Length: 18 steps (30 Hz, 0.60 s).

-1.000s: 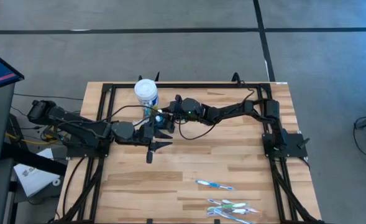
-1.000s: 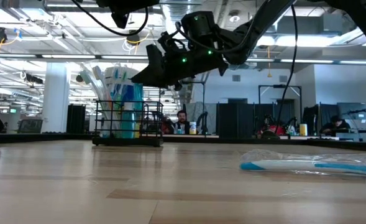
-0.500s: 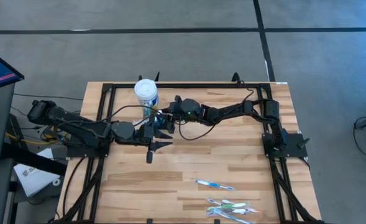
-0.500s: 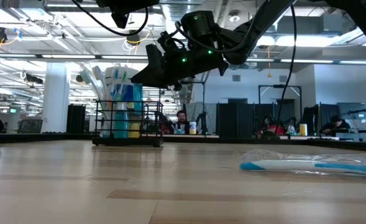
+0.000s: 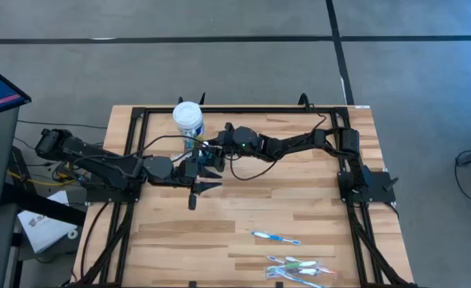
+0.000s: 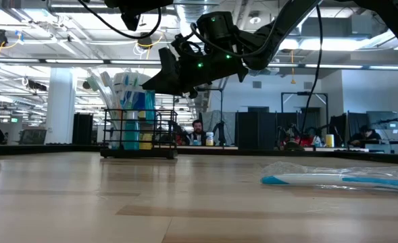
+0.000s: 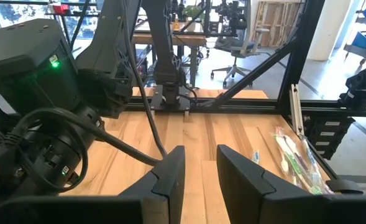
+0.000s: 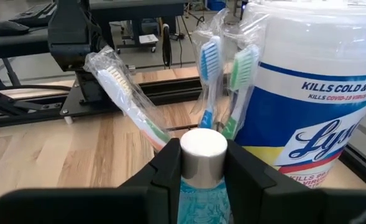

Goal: Pick & Place toothbrushing station
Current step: Put the mouthwash bottle into the wire organizer

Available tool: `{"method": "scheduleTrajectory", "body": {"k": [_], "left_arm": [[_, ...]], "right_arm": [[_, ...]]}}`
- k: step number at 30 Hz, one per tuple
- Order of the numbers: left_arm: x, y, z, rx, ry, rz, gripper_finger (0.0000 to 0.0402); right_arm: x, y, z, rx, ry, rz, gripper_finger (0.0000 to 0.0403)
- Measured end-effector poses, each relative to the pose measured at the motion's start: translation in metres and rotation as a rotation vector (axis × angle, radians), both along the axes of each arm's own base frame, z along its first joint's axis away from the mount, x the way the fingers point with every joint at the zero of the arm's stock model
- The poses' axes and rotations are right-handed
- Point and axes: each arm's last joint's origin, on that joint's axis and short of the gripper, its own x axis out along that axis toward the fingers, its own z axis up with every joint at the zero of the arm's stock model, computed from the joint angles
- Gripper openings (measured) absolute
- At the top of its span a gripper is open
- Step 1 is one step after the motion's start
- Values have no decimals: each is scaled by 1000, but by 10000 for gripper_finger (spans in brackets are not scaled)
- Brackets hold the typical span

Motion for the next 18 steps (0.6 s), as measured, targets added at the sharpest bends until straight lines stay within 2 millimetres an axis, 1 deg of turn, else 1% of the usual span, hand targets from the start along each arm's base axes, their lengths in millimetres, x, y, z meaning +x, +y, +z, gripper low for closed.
{"method": "scheduleTrajectory", "body": {"k": [4, 6, 10, 18], "left_arm": [[0, 0, 0, 0, 0, 0, 87], [0, 0, 0, 0, 0, 0, 87], [0, 0, 0, 0, 0, 0, 87], [0, 0, 0, 3, -1, 0, 87]], "right_arm": [[5, 0, -17, 7, -20, 0, 89], [9, -1, -28, 20, -54, -2, 90], [11, -1, -42, 26, -55, -3, 87], [12, -2, -43, 39, -68, -7, 87]]}}
